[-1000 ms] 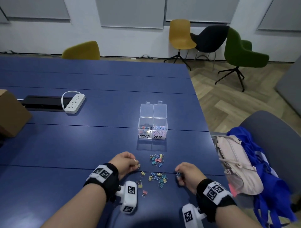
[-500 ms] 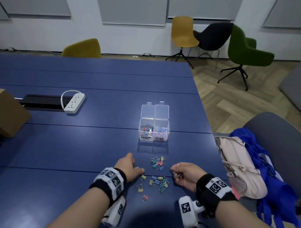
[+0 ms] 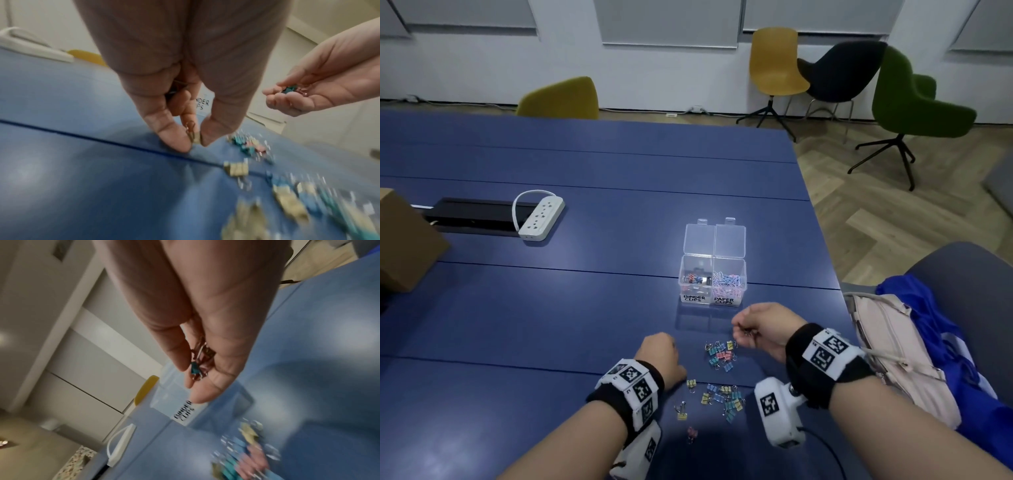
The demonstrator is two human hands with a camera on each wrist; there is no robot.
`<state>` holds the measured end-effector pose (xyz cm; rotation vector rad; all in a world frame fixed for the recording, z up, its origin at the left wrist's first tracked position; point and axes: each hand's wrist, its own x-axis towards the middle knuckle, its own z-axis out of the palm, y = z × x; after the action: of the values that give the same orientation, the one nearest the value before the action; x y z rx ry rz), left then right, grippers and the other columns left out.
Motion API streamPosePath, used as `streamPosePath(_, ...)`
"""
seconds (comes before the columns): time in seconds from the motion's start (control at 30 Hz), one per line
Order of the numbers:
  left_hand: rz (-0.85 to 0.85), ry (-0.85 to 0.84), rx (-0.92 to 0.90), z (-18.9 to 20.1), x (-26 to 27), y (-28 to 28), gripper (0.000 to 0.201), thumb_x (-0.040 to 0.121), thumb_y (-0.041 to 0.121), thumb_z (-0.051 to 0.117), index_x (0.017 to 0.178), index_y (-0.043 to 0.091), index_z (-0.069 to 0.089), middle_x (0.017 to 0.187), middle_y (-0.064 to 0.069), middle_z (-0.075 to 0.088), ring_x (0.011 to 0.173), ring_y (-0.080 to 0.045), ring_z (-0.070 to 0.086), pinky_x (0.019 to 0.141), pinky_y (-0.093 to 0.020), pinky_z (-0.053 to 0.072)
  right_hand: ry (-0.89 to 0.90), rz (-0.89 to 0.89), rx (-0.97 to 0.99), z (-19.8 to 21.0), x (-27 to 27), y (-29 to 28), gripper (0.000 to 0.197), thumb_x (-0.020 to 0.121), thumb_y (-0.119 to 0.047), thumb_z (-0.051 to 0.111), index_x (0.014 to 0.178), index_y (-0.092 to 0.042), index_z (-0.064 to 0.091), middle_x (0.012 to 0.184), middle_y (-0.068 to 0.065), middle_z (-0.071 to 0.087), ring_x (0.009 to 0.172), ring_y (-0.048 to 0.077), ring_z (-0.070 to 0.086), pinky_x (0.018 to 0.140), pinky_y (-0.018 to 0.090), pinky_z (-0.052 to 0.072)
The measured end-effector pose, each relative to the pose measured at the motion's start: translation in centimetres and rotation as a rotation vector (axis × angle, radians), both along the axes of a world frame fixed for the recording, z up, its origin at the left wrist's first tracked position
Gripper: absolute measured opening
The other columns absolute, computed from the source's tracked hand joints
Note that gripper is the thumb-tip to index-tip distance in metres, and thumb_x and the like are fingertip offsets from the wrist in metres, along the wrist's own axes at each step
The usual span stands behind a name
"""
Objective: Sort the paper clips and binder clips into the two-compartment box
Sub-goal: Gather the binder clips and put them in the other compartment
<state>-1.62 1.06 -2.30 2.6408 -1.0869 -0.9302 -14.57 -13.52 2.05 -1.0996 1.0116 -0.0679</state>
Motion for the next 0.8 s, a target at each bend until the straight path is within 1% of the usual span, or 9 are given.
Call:
streamPosePath(0.1, 0.190, 0.108, -0.143, 1.3, 1.7, -0.7, 0.011, 0.068, 0.015, 0.067, 0.061, 0.018, 0.059, 0.060, 0.005, 0.059, 0.058, -0.011, 0.054, 0.051, -0.016, 0.042, -0.069, -0.036, 0.023, 2.0, 3.0, -1.4, 0.018, 0.092, 0.006, 0.045, 0.077, 0.002, 0.054, 0.073, 0.013, 0.048, 0.062, 0.019, 0.050, 0.049, 0.021, 0.054)
streamPosePath(0.23, 0.316, 0.211, -0.429, 4.2, 4.9, -3.4, 0.032, 0.071, 0.005, 0.066, 0.047, 0.017, 0.049, 0.040, 0.012, 0.047, 0.047, -0.008, 0.041, 0.051, -0.016, 0.038, -0.116, -0.105, 0.036, 4.0, 7.4, -3.2, 0.028, 0.099, -0.015, 0.039, 0.076, -0.003, 0.049, 0.072, 0.012, 0.045, 0.061, 0.021, 0.050, 0.048, 0.026, 0.052)
streamPosePath(0.3, 0.332, 0.311, -0.541, 5.7, 6.3, -5.1, 0.025, 0.072, 0.000, 0.066, 0.053, 0.015, 0.057, 0.048, 0.003, 0.055, 0.052, -0.013, 0.048, 0.061, -0.021, 0.045, -0.094, -0.092, 0.038, 4.1, 9.1, -3.8, 0.035, 0.100, -0.031, 0.036, 0.079, -0.006, 0.047, 0.072, 0.010, 0.043, 0.060, 0.021, 0.048, 0.053, 0.030, 0.048)
streamPosePath(0.4, 0.393, 0.405, -0.653, 6.7, 7.4, -7.6, 0.014, 0.067, 0.003, 0.065, 0.056, 0.012, 0.062, 0.050, -0.002, 0.062, 0.060, -0.022, 0.058, 0.075, -0.038, 0.055, -0.049, -0.035, 0.023, 3.8, 10.6, -4.3, 0.039, 0.099, -0.043, 0.035, 0.078, -0.010, 0.044, 0.070, 0.008, 0.039, 0.056, 0.018, 0.040, 0.054, 0.027, 0.036)
streamPosePath(0.5, 0.346, 0.309, -0.617, 6.9, 7.3, -9.8, 0.018, 0.070, 0.006, 0.062, 0.056, 0.018, 0.059, 0.056, 0.000, 0.063, 0.062, -0.022, 0.060, 0.075, -0.037, 0.056, -0.050, -0.060, -0.090, 3.9, 11.0, -4.5, 0.032, 0.099, -0.031, 0.037, 0.075, -0.010, 0.044, 0.067, 0.007, 0.038, 0.054, 0.017, 0.036, 0.052, 0.025, 0.029)
streamPosePath(0.57, 0.225, 0.170, -0.552, 6.9, 6.5, -10.8, 0.020, 0.075, 0.006, 0.060, 0.061, 0.020, 0.058, 0.061, 0.005, 0.058, 0.062, -0.017, 0.055, 0.067, -0.028, 0.049, -0.058, -0.074, -0.227, 4.0, 10.4, -4.5, 0.027, 0.097, -0.017, 0.039, 0.073, -0.009, 0.047, 0.069, 0.009, 0.045, 0.057, 0.019, 0.046, 0.051, 0.026, 0.038)
streamPosePath(0.63, 0.107, 0.067, -0.478, 7.1, 5.7, -11.4, 0.011, 0.079, 0.009, 0.058, 0.076, 0.018, 0.063, 0.071, 0.005, 0.058, 0.072, -0.019, 0.056, 0.068, -0.023, 0.044, -0.091, -0.096, -0.375, 3.9, 9.1, -4.4, 0.023, 0.094, -0.007, 0.042, 0.073, -0.009, 0.050, 0.071, 0.009, 0.052, 0.058, 0.020, 0.055, 0.049, 0.028, 0.048)
streamPosePath(0.73, 0.010, -0.006, -0.412, 7.4, 4.9, -11.1, 0.017, 0.082, 0.016, 0.057, 0.096, 0.015, 0.067, 0.095, -0.003, 0.066, 0.091, -0.022, 0.062, 0.077, -0.023, 0.046, -0.144, -0.144, -0.567, 3.7, 6.0, -4.2, 0.023, 0.091, -0.003, 0.046, 0.072, -0.011, 0.055, 0.070, 0.008, 0.058, 0.051, 0.018, 0.055, 0.044, 0.026, 0.046)
streamPosePath(0.8, -0.026, -0.030, -0.452, 7.7, 4.4, -10.0, 0.016, 0.082, 0.014, 0.056, 0.094, 0.014, 0.067, 0.094, -0.002, 0.067, 0.088, -0.020, 0.061, 0.076, -0.021, 0.045, -0.109, -0.113, -0.686, 2.8, 3.5, -4.0, 0.024, 0.090, -0.004, 0.049, 0.069, -0.015, 0.057, 0.067, 0.006, 0.061, 0.048, 0.016, 0.054, 0.044, 0.026, 0.045)
